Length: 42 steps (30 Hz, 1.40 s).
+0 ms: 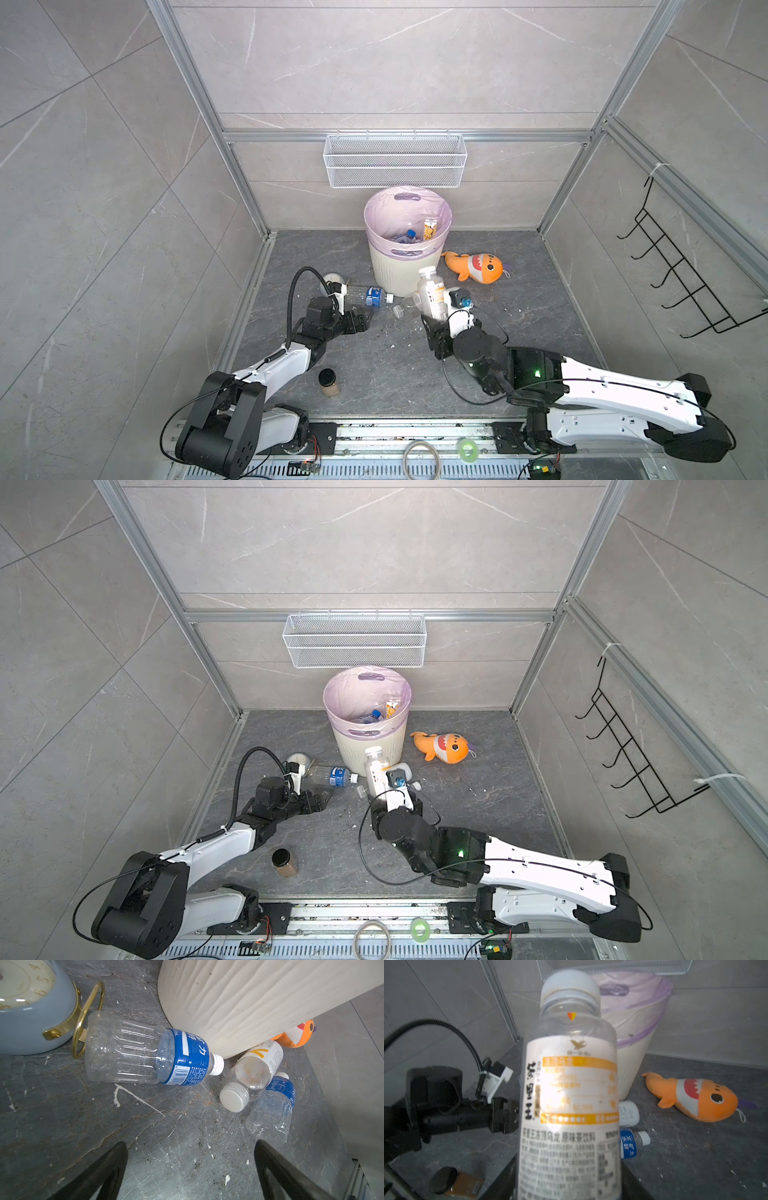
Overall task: Throw the plastic bottles in the bin
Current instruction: 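Lift the tea bottle with the right gripper and carry it over the bin, then open the right gripper to drop the tea bottle into the bin, then lower the right gripper onto the blue-labelled water bottle near the bin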
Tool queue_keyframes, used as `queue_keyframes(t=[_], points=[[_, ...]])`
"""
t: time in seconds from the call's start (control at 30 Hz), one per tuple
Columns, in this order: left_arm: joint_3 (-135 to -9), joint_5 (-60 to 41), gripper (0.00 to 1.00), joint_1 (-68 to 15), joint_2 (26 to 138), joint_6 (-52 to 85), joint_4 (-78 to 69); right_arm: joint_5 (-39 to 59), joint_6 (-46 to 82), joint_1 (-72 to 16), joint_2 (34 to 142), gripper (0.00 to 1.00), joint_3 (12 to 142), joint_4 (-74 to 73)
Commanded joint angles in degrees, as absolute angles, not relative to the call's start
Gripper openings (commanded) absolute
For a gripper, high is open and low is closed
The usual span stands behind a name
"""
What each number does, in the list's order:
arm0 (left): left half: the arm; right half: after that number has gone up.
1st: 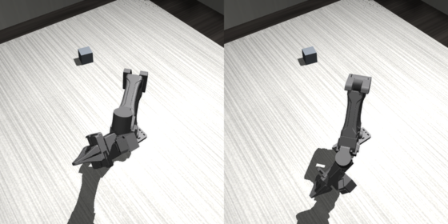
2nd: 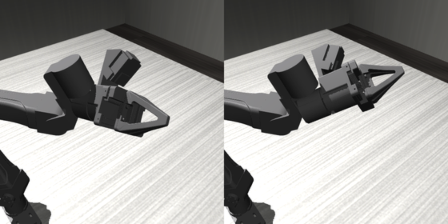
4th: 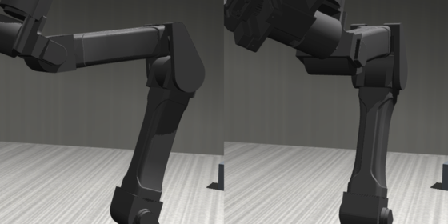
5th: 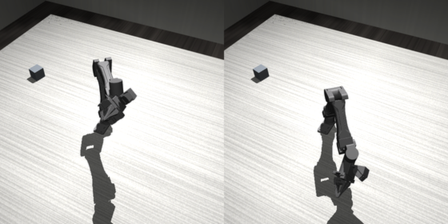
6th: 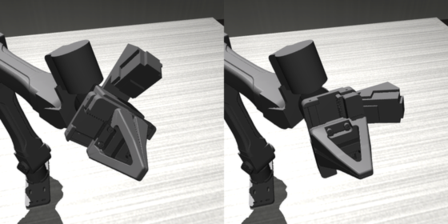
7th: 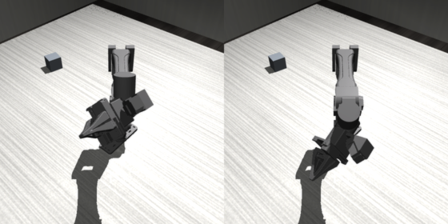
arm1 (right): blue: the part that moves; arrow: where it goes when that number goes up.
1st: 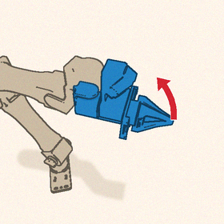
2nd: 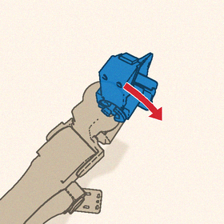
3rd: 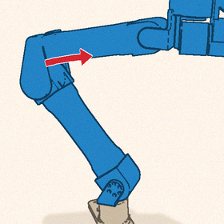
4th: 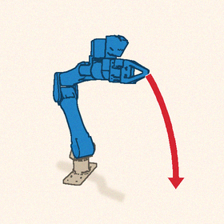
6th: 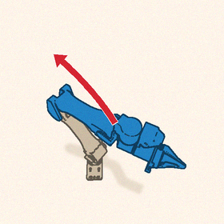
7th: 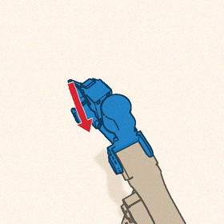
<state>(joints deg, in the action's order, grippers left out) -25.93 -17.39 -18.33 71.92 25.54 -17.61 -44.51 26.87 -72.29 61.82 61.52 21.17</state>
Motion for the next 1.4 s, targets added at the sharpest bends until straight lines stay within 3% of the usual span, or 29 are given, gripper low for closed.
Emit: queue_keyframes(t=[0.0, 0.17, 0.2, 0.3, 0.33, 0.4, 0.47, 0.57, 0.8, 1.37], points=[[-28.0, -19.6, 0.97, -18.0, 72.9, 25.4, -20.8, -39.9, 23.5, -66.1, 66.3, 0.46, 72.4, 24.3], [-28.2, -19.6, 0.97, -17.9, 73.4, 25.3, -21.3, -25.0, 22.8, -51.4, 83.7, 0.47, 97.7, 29.4], [-28.2, -19.6, 0.97, -17.9, 73.6, 25.3, -21.4, -22.2, 22.5, -48.9, 89.0, 0.55, 105.0, 30.8], [-28.4, -19.6, 0.97, -17.9, 74.3, 25.1, -21.2, -18.1, 24.1, -42.2, 105.8, 0.93, 131.1, 43.2], [-28.5, -19.5, 0.97, -17.9, 74.3, 25.0, -21.1, -18.2, 25.3, -40.8, 110.9, 0.99, 139.8, 48.6], [-28.7, -19.4, 0.97, -17.9, 73.9, 24.6, -20.4, -19.9, 25.4, -40.0, 118.3, 0.99, 154.9, 56.5], [-28.6, -19.1, 0.97, -17.9, 73.1, 24.4, -20.1, -20.9, 24.6, -40.0, 120.4, 0.99, 159.5, 58.0], [-28.5, -18.6, 0.97, -17.9, 72.5, 24.3, -19.8, -20.5, 23.6, -39.9, 117.2, 0.99, 155.2, 54.8], [-28.5, -18.4, 0.97, -18.0, 72.5, 24.1, -19.8, -20.6, 22.2, -39.7, 99.6, 0.99, 124.2, 40.6], [-28.4, -18.7, 0.97, -18.0, 73.1, 23.6, -20.1, -22.0, 27.6, -38.0, 75.1, 0.99, 83.4, 34.4]])
